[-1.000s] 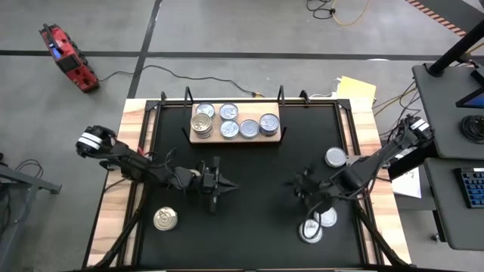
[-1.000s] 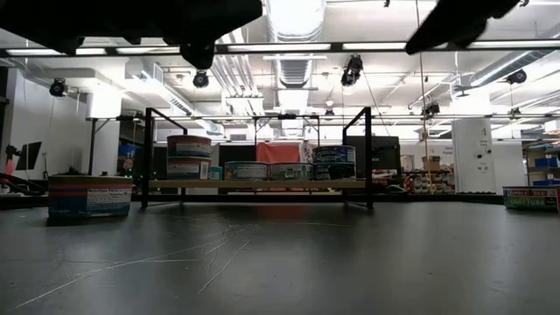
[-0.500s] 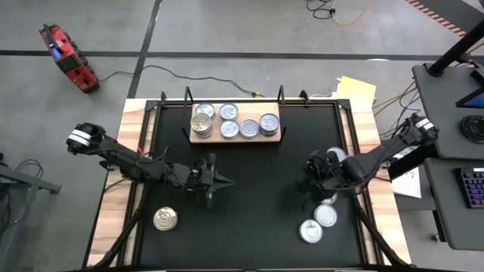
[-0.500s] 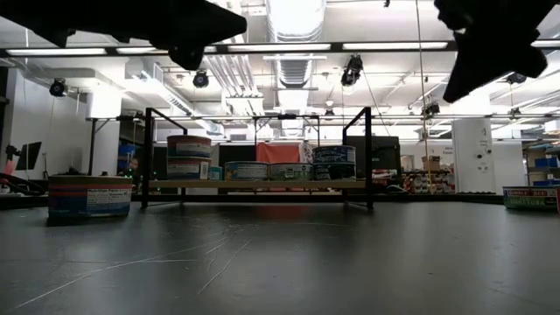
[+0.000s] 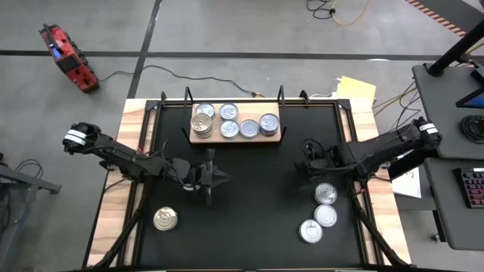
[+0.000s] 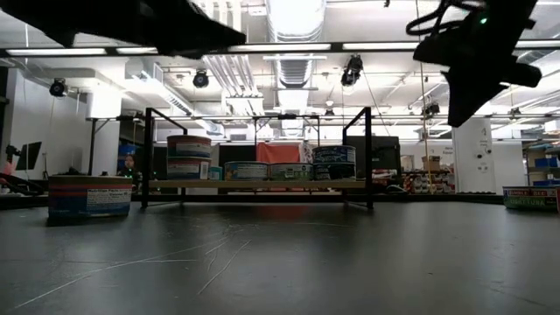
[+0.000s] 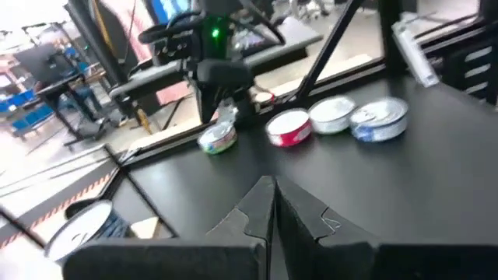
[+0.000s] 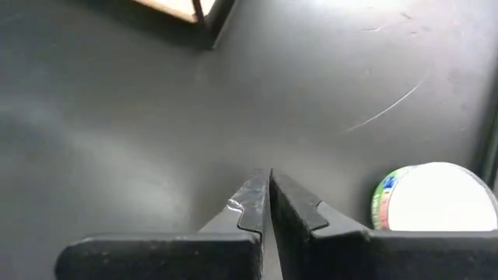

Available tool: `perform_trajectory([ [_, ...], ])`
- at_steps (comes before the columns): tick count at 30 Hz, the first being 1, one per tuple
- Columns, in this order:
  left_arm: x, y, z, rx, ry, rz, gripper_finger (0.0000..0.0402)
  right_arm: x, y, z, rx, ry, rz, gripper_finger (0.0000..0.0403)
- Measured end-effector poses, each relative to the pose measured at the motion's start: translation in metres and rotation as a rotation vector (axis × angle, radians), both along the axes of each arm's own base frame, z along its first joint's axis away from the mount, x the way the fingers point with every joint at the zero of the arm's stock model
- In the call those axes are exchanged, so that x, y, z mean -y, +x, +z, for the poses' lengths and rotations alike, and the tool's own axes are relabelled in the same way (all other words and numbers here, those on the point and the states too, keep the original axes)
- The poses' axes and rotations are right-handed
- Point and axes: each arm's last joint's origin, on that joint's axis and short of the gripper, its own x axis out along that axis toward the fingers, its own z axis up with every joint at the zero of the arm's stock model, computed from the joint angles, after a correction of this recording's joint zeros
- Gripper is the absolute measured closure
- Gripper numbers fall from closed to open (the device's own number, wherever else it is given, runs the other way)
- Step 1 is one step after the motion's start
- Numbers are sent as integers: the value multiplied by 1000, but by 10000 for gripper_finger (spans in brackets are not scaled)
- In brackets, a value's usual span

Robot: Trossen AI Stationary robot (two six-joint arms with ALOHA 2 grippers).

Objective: Stack canned seafood by type on shelf
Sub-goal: Put the red tuna can on the shelf

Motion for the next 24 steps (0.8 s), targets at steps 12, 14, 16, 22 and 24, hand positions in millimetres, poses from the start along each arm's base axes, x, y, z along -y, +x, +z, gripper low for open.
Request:
perform_trajectory([
  [12,-21,3,-4,-76,-187,-362,401,20,2,-1,-76,66,40,394],
  [14,-21,4,-2,-75,-204,-348,401,18,2,-2,-85,118,63,394],
  [16,-21,5,-1,-72,-217,-342,401,15,2,-2,-91,174,82,394],
  [22,-21,5,0,-72,-234,-340,401,-1,0,-3,-107,317,160,394],
  [24,-21,5,0,-72,-234,-340,401,-7,-1,-3,-109,352,169,394],
])
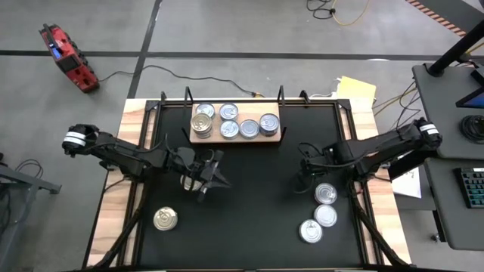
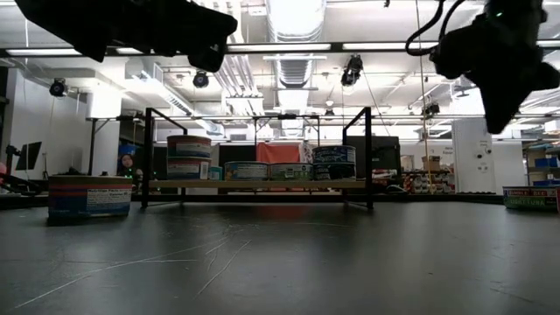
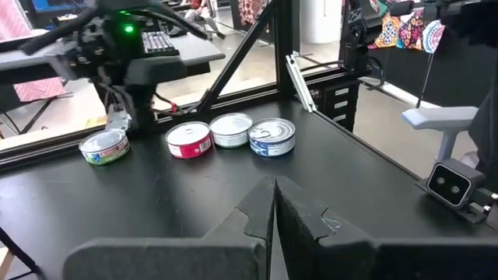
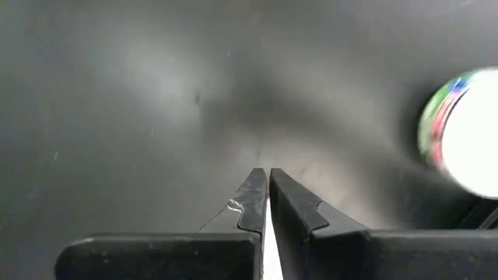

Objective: Stack canned seafood by type on shelf
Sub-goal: Put the red tuna can on the shelf

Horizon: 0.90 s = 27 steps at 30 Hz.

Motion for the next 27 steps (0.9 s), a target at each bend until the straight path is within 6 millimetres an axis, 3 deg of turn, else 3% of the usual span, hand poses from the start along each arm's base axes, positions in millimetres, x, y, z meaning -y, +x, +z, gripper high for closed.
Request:
perform_trajectory([
  [6,-1,0,0,1,9,44,401,-16,-7,-6,-41,90,-29,394],
  [11,-5,1,1,10,43,180,401,-24,-17,-21,-124,157,-80,394],
  [22,-10,-13,38,82,167,253,401,-28,-24,-32,-169,153,-124,394],
  [27,-12,-18,41,63,177,280,401,-26,-28,-39,-175,99,-131,394],
])
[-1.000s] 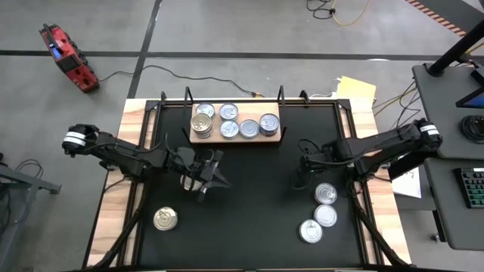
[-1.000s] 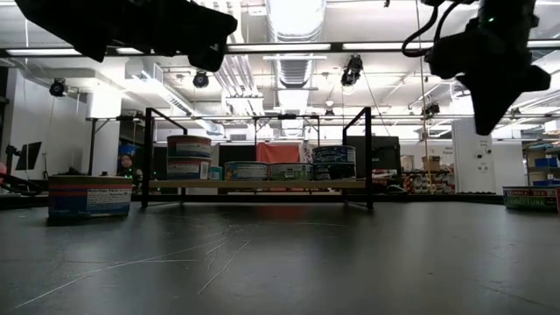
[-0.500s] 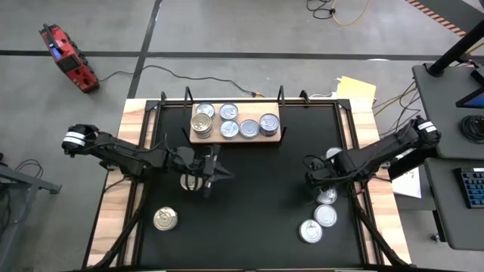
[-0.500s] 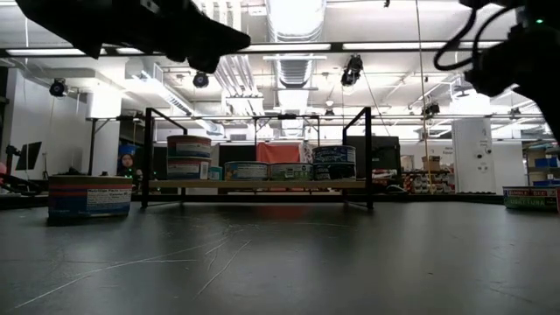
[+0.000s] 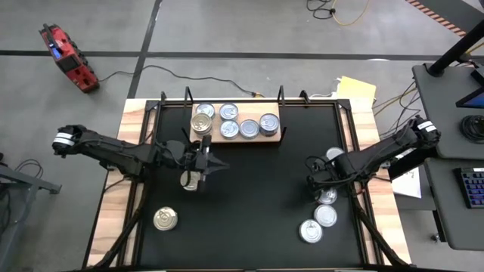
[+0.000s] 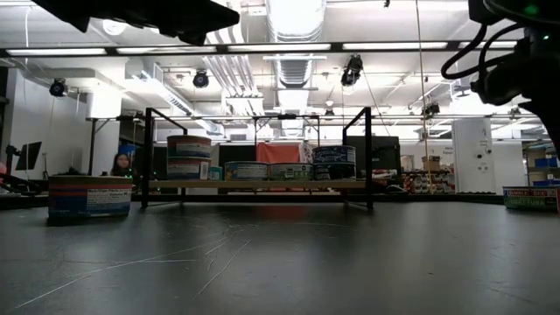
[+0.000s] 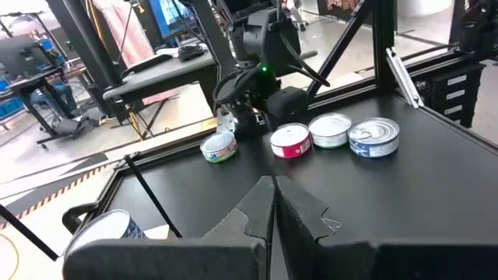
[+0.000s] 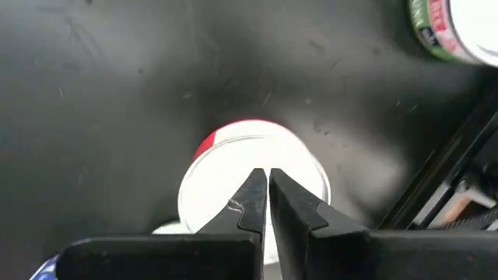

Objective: Stack canned seafood by type on shelf
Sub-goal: Put the red tuna can on the shelf

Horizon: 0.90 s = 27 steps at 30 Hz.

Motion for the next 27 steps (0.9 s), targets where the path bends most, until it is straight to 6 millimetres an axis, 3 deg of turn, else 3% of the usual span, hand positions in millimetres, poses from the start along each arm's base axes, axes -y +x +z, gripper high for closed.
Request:
perform_trajectory([
  [17,0,3,-7,-41,-3,2,401,-1,11,-20,199,-53,74,394],
  [27,0,3,-7,-45,-25,6,401,-6,20,-8,257,0,115,394],
])
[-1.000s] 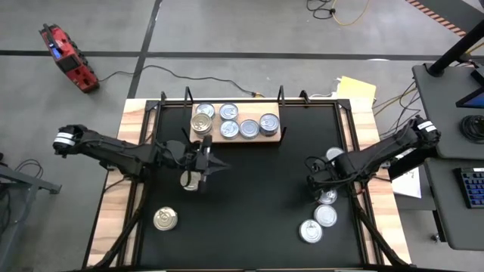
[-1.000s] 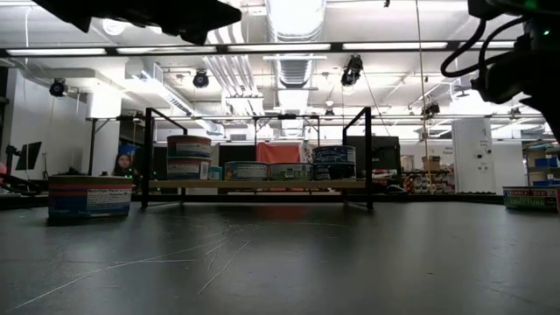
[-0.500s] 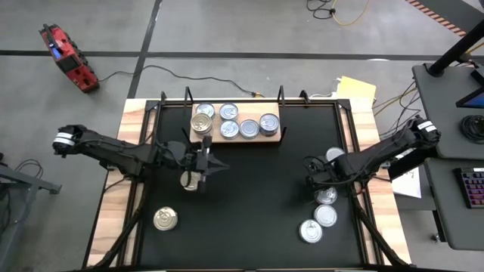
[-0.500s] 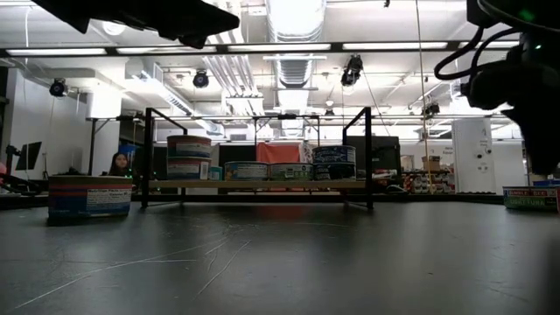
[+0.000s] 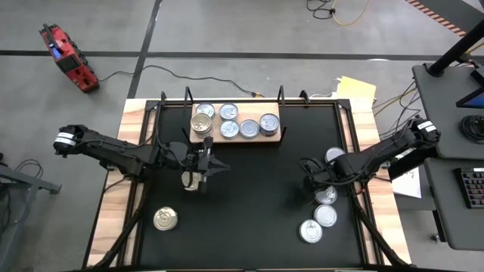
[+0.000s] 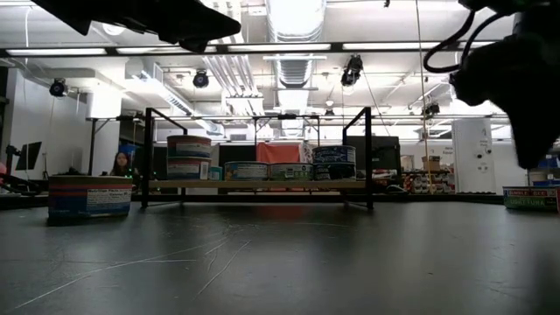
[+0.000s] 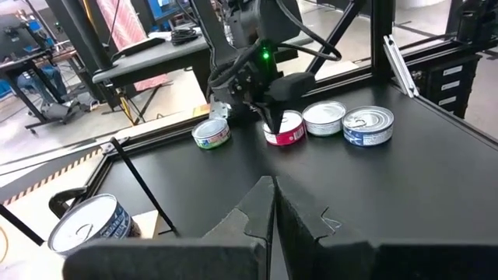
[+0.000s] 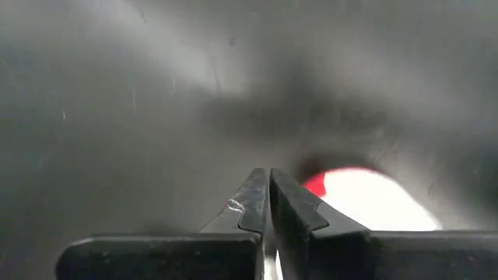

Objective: Stack canned seafood by type on shelf
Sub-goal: Put the red tuna can on the shelf

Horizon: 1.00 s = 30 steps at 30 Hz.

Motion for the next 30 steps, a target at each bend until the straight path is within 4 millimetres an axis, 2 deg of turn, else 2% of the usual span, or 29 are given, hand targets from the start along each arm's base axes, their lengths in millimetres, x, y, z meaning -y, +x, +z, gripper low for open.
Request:
perform_trajectory([
  [7,0,0,0,-2,-10,2,401,-9,-12,4,-159,144,-36,394],
  [12,0,0,0,-1,-6,1,401,-7,-25,8,-303,91,-138,394],
  [22,0,0,0,-1,-4,1,401,-6,-20,-6,-215,12,-135,394],
  [30,0,0,0,-2,-6,1,401,-14,-2,-26,-215,-15,-50,394],
])
